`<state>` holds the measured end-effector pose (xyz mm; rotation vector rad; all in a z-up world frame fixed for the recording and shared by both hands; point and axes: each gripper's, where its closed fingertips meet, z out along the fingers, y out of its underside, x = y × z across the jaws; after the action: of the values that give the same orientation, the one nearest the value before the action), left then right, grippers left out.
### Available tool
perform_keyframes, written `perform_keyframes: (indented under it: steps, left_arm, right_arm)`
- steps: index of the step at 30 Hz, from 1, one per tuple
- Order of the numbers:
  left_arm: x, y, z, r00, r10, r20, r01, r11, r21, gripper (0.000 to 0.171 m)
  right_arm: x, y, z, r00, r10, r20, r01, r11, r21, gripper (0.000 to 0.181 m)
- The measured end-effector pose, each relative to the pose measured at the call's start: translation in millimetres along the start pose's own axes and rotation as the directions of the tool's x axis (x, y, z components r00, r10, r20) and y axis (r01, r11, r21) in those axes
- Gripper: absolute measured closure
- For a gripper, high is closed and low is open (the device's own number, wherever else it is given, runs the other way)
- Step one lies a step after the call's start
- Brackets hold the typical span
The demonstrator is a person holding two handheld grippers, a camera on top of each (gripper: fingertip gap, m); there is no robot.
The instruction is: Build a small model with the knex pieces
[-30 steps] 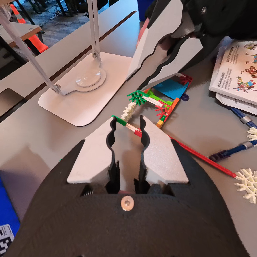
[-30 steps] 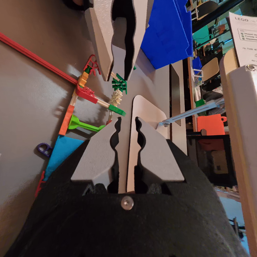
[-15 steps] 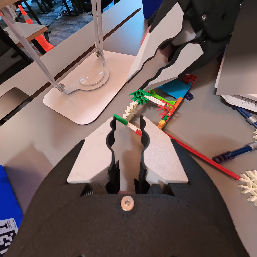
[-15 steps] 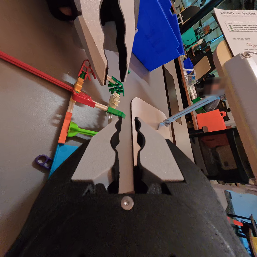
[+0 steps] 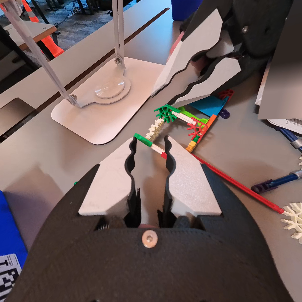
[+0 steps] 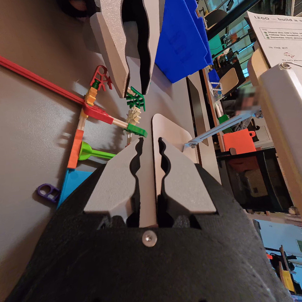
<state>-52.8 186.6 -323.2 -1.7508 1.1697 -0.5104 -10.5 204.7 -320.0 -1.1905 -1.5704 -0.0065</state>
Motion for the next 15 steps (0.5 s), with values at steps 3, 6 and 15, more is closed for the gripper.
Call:
perform_keyframes:
  steps: [3,6,15]
  left_arm:
    - [0.0,0.4,0.3,1.0,0.0,-0.001,0.0,1.0,-0.003,0.139]
    - [0.3,0.6,0.6,1.0,0.0,-0.002,0.0,1.0,-0.005,0.139]
    - [0.2,1.7,1.1,1.0,-0.002,-0.007,0.002,1.0,-0.012,0.139]
  right_arm:
    - [-1.3,-0.1,0.1,1.0,-0.008,0.001,0.008,1.0,0.0,0.163]
    - [-1.2,1.4,0.6,1.0,-0.014,-0.002,0.014,1.0,-0.007,0.163]
    - [-1.5,1.8,1.0,1.0,-0.014,0.0,0.014,1.0,-0.009,0.163]
